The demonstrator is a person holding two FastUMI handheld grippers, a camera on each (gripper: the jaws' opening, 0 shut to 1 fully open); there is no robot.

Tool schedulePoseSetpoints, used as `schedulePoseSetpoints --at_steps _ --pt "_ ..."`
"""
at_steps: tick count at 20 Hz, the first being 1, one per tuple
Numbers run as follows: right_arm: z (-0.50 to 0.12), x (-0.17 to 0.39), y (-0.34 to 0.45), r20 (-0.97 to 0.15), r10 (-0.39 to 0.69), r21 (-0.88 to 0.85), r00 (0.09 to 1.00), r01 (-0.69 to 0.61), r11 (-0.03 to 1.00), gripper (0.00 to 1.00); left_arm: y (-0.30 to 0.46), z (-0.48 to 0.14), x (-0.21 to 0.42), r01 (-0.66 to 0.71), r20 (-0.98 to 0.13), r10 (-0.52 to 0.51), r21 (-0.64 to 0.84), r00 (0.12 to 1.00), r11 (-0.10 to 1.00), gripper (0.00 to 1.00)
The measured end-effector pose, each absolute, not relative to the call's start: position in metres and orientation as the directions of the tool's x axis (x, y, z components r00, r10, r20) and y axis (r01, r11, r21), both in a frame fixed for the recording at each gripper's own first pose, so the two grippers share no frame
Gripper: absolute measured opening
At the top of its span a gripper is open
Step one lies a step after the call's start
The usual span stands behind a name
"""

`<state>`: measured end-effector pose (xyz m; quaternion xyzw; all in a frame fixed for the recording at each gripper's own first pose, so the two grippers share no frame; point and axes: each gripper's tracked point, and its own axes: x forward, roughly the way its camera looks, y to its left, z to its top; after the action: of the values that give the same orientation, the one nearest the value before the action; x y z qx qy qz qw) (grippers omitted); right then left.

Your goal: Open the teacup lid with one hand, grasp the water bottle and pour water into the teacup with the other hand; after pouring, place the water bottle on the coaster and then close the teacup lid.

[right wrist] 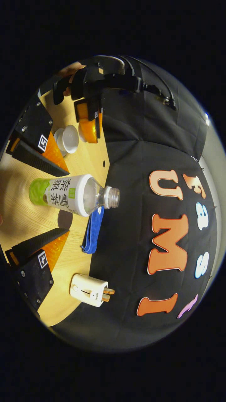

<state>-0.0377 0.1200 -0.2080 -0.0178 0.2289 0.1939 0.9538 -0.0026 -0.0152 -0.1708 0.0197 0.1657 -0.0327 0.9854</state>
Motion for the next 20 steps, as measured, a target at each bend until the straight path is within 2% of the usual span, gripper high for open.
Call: schedulePoseSetpoints --at_steps 4,7,8,9,10,13,17,20 --pt "-0.236 -0.041 0.133 -0.499 0.362 0.077 0.787 -0.376 0.924 0.96 0.006 -0.173 -0.007 0.031 -0.327 -0.020 0.029 0.945 0.999 0.31" --pt "-0.244 -0.038 0.139 -0.525 0.347 0.072 0.777 -0.366 0.928 0.90 0.019 -0.177 -0.009 0.007 -0.329 0.006 0.036 0.944 0.999 0.31" --pt "-0.245 -0.035 0.139 -0.528 0.334 0.065 0.781 -0.355 0.932 0.85 0.023 -0.177 -0.010 -0.001 -0.328 0.014 0.039 0.945 0.999 0.31" --pt "-0.244 -0.034 0.141 -0.528 0.335 0.068 0.780 -0.354 0.933 0.67 0.027 -0.178 -0.011 -0.005 -0.328 0.019 0.043 0.945 0.999 0.31" --pt "-0.242 -0.035 0.144 -0.536 0.335 0.062 0.775 -0.360 0.931 0.69 0.032 -0.179 -0.012 -0.013 -0.328 0.027 0.045 0.944 0.999 0.31" --pt "-0.239 -0.031 0.149 -0.552 0.319 -0.011 0.771 -0.389 0.921 0.65 0.042 -0.182 -0.016 -0.025 -0.331 0.038 0.043 0.943 0.999 0.31" --pt "-0.233 -0.019 0.138 -0.551 0.225 -0.236 0.803 -0.409 0.881 0.64 0.061 -0.184 -0.019 -0.053 -0.329 0.064 0.040 0.942 0.998 0.29" --pt "-0.229 -0.016 0.140 -0.555 0.194 -0.358 0.809 -0.444 0.821 0.65 0.074 -0.185 -0.021 -0.070 -0.329 0.080 0.042 0.941 0.997 0.31"
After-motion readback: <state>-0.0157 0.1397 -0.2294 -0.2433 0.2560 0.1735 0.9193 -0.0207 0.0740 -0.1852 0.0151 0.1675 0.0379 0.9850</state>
